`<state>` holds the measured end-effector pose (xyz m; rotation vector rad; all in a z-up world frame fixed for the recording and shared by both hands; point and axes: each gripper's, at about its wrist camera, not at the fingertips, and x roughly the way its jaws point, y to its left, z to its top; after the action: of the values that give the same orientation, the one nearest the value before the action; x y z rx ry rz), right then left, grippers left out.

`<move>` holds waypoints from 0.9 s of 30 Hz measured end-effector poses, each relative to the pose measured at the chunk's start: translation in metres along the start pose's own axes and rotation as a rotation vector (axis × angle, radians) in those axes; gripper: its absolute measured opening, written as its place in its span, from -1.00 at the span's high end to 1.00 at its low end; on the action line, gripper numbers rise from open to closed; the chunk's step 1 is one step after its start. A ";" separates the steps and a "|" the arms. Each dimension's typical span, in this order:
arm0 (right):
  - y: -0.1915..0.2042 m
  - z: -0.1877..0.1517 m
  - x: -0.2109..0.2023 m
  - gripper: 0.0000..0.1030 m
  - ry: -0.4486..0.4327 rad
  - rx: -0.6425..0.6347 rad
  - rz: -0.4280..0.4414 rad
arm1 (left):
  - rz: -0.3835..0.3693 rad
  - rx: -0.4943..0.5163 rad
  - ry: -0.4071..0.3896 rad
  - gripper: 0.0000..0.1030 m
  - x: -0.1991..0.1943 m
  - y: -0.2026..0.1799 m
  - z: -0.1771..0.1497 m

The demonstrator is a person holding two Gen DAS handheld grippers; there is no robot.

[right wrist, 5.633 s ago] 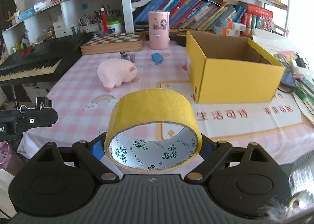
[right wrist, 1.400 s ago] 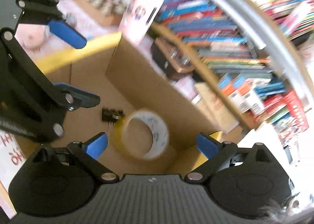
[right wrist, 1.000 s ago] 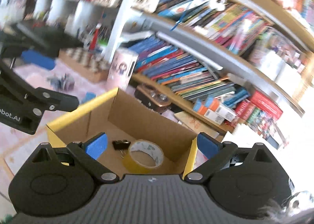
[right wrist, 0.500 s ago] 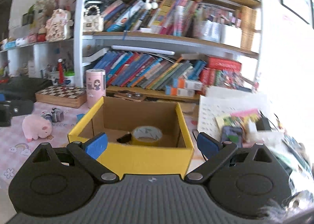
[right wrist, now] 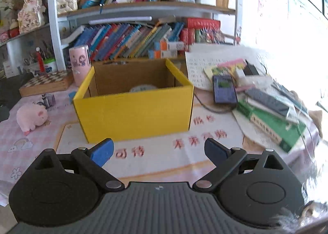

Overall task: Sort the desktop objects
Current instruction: 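Withdraw both tools from the box toward the pink plush pig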

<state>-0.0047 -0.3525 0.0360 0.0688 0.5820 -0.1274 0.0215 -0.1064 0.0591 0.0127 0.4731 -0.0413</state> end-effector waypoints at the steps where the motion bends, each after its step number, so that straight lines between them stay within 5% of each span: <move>1: 0.004 -0.002 -0.001 -0.87 0.010 0.006 -0.006 | -0.006 0.000 0.006 -0.83 -0.001 0.005 -0.002; 27: 0.129 -0.048 -0.037 -0.87 0.118 -0.087 0.014 | -0.124 0.027 0.092 -0.83 -0.014 0.099 -0.032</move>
<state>-0.0437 -0.2161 0.0202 -0.0046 0.7041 -0.0850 -0.0011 -0.0062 0.0375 0.0121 0.5649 -0.1700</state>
